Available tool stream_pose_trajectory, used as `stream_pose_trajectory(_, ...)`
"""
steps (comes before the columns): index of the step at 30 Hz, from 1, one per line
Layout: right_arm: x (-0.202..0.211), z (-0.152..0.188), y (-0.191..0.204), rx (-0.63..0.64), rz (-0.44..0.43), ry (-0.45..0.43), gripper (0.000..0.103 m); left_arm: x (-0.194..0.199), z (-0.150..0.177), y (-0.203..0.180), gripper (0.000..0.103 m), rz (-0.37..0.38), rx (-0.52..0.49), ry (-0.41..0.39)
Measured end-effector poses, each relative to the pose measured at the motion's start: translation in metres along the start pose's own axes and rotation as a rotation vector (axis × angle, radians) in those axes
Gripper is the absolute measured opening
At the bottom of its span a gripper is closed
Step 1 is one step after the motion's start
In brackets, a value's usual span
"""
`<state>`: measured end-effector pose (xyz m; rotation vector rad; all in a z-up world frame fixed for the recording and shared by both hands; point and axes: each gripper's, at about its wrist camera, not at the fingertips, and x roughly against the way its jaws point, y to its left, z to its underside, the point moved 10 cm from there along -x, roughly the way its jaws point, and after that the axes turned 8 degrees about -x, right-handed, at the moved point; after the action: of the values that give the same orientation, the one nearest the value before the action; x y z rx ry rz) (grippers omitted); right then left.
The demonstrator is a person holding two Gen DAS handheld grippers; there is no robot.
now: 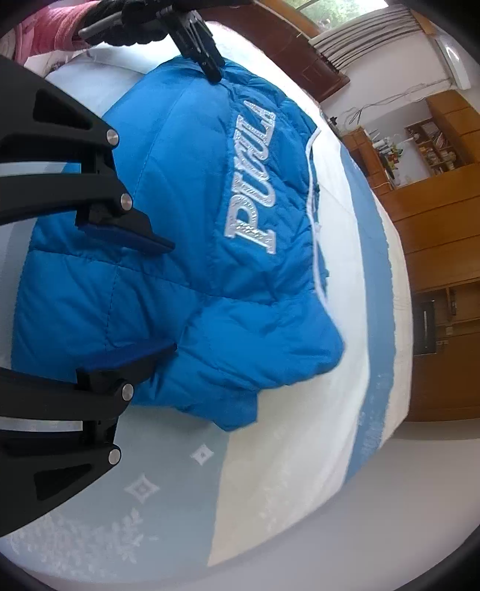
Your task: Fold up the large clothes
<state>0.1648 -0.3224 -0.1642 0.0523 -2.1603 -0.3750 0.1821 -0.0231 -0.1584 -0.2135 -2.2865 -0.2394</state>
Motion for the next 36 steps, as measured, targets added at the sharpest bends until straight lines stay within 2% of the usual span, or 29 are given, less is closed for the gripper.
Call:
stream_pose_trajectory(4,-0.012,0.007,-0.004,-0.030,-0.023,0.009,0.048,-0.012,0.004,-0.002,0.072,0.022,-0.004,0.006)
stream_pose_trajectory(10,-0.006,0.005,-0.002,-0.011,-0.014,0.046,0.048,-0.014,0.001,-0.001,0.071,0.064,-0.002,0.047)
stream_pose_trajectory(14,0.018,-0.020,0.010,-0.005,-0.072,0.022,0.049,0.004,-0.019,-0.001,0.071,0.101,0.004,0.024)
stream_pose_trajectory(18,0.025,-0.060,0.022,0.043,-0.063,-0.029,0.049,0.009,-0.059,-0.010,0.071,0.092,-0.041,-0.015)
stream_pose_trajectory(21,0.001,-0.091,0.023,0.027,-0.055,0.003,0.049,-0.012,-0.081,-0.017,0.071,0.106,-0.051,0.018)
stream_pose_trajectory(25,-0.032,-0.108,0.013,-0.024,-0.047,0.064,0.049,-0.049,-0.092,-0.015,0.071,0.103,-0.041,0.089)
stream_pose_trajectory(29,-0.063,-0.110,-0.005,-0.073,-0.006,0.120,0.048,-0.078,-0.090,-0.012,0.071,0.122,-0.030,0.142)
stream_pose_trajectory(32,-0.084,-0.105,-0.017,-0.096,-0.009,0.149,0.043,-0.089,-0.089,-0.009,0.072,0.129,-0.028,0.159)
stream_pose_trajectory(36,-0.094,-0.102,-0.024,-0.115,-0.039,0.154,0.043,-0.105,-0.089,-0.009,0.073,0.148,-0.014,0.186)
